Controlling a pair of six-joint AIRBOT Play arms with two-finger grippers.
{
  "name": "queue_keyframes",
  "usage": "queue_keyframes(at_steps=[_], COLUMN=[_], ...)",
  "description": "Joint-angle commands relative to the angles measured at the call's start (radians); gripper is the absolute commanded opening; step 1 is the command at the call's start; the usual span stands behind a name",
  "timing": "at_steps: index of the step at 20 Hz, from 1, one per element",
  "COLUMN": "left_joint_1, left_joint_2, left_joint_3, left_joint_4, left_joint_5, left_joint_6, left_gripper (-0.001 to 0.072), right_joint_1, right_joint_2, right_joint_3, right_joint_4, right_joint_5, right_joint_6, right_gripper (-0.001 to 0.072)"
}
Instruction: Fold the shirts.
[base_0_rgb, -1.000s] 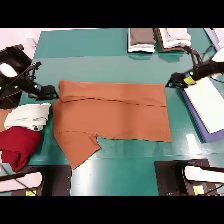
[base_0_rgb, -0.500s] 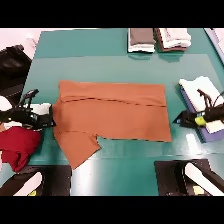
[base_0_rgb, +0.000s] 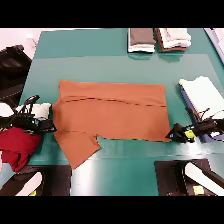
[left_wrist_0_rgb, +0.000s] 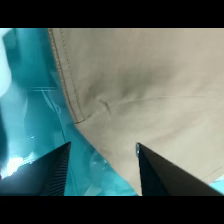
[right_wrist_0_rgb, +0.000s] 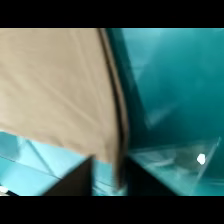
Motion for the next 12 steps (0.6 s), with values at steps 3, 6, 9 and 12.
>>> queue_keyframes(at_steps=[3, 6, 9, 12], left_joint_1=[0.001, 0.001, 0.001, 0.001], left_joint_2=[0.010, 0.024, 0.024, 0.024], left_joint_3=[-0.023, -0.100, -0.169, -0.236], left_joint_4=[0.030, 0.020, -0.072, -0.210], left_joint_5=[-0.056, -0.050, -0.037, 0.027], left_joint_6=[-0.002, -0.029, -0.028, -0.017], left_gripper=[0.0485, 0.0485, 0.0485, 0.0484], right_joint_1=[0.175, 0.189, 0.189, 0.189], right_joint_2=[0.026, 0.130, 0.195, 0.220], right_joint_3=[-0.008, -0.008, -0.008, -0.008], right_joint_4=[-0.019, -0.019, -0.018, -0.018], right_joint_5=[-0.115, -0.117, -0.111, -0.110], right_joint_6=[-0.009, -0.002, -0.001, -0.001], right_gripper=[0.0017, 0.0016, 0.0016, 0.0017])
